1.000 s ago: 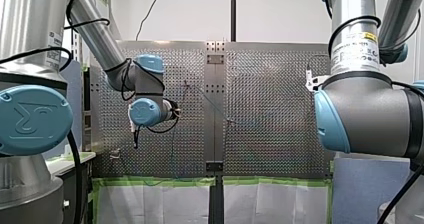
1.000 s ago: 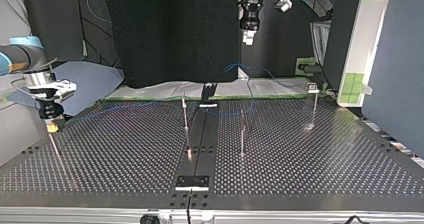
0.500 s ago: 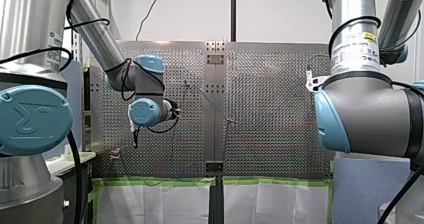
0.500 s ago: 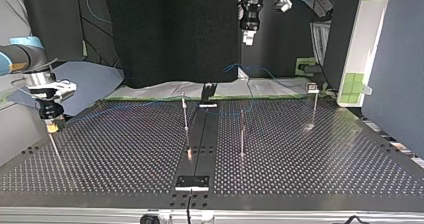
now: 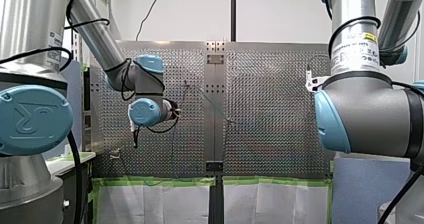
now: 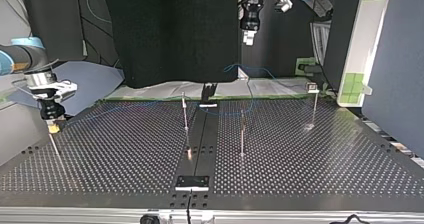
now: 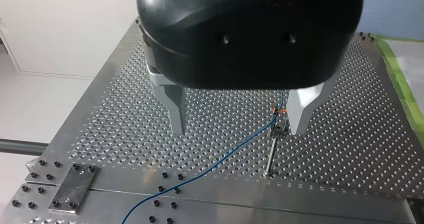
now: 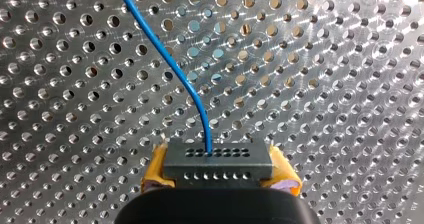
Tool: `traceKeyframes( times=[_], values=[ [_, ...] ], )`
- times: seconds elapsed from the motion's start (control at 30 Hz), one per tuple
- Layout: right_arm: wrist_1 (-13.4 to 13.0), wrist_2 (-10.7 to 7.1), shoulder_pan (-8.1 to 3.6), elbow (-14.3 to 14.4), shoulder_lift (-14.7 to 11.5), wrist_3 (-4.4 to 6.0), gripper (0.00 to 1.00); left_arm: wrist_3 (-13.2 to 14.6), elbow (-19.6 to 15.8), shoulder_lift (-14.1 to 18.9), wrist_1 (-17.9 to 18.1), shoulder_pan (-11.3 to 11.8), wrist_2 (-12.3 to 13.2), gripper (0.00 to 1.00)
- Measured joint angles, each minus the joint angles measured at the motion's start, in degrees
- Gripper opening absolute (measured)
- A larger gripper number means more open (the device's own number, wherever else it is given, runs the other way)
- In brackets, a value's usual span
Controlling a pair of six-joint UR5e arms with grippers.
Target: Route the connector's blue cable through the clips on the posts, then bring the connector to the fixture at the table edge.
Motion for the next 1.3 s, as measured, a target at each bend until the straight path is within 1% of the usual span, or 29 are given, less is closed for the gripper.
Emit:
traceKeyframes(
  times=[0.03,0.1,0.13,0.17,0.2,0.23,0.3,0.33,0.37,0.4,0.43,0.47,0.5,0.63,0.67,0.77,0.8,0.83,0.9,1.13,1.3],
  values=[
    [0.0,0.01,0.01,0.0,0.0,-0.02,0.05,0.0,0.0,0.0,0.0,0.0,0.0,1.00],
    [0.0,0.03,0.01,0.0,0.0,-0.05,0.23,0.0,0.0,0.0,0.0,0.0,0.0,1.00],
    [0.0,0.05,0.01,0.0,0.0,-0.07,0.23,0.0,0.0,0.0,-0.1,0.0,0.0,1.00],
    [0.0,0.05,0.01,0.0,0.0,-0.09,0.31,0.0,0.0,0.0,-0.1,0.0,0.0,1.00],
    [0.0,0.08,0.02,0.0,0.0,-0.11,0.45,0.0,0.0,0.0,-0.1,0.0,0.0,1.00],
    [0.0,0.13,0.02,0.0,0.0,-0.13,0.45,0.0,0.0,0.0,-0.1,0.0,0.0,1.00],
    [0.0,0.35,0.05,0.0,0.0,-0.15,0.62,0.0,0.0,0.0,-0.1,0.0,0.0,1.00],
    [0.0,0.50,0.07,0.0,0.1,-0.15,0.62,0.1,0.0,0.0,-0.1,0.0,0.0,1.00],
    [0.0,0.67,0.08,0.0,0.1,-0.16,0.73,0.1,0.0,0.0,-0.1,0.0,0.0,1.00],
    [0.0,0.89,0.06,0.0,0.1,-0.16,0.79,0.1,0.0,0.0,-0.2,0.0,0.0,1.00],
    [0.0,1.06,0.03,0.0,0.1,-0.16,0.79,0.1,0.0,0.0,-0.2,0.0,0.0,1.00],
    [-0.1,1.26,0.01,-0.1,0.1,-0.16,0.85,0.1,0.0,0.0,-0.2,0.0,0.0,1.00],
    [0.0,1.49,0.00,-0.1,0.1,-0.16,0.88,0.1,0.0,0.0,-0.3,0.0,0.0,1.00],
    [0.2,2.08,-0.03,-0.1,0.1,-0.16,0.88,0.1,0.0,0.0,-0.3,0.0,0.0,1.00],
    [0.2,2.17,-0.03,0.0,0.1,-0.16,0.91,0.1,0.0,0.0,-0.3,0.0,0.0,1.00],
    [0.4,2.53,-0.08,0.0,0.1,-0.21,0.91,0.1,0.0,0.0,-0.3,0.0,0.0,1.00],
    [0.5,2.63,-0.09,0.0,0.2,-0.25,0.94,0.1,0.0,0.0,-0.3,0.0,0.0,1.00],
    [0.5,2.68,-0.09,0.0,0.2,-0.29,0.94,0.1,0.0,0.0,-0.3,0.0,0.0,1.00],
    [0.7,2.75,-0.09,0.0,0.2,-0.40,0.99,0.1,0.0,0.0,-0.3,0.0,0.0,1.00],
    [0.8,2.80,-0.05,0.0,0.2,-0.66,0.99,0.1,0.0,0.0,-0.6,0.0,0.0,1.00],
    [0.7,2.80,0.01,0.0,0.2,-0.51,0.99,0.1,0.0,0.0,-0.8,0.0,-0.1,1.00]
  ],
)
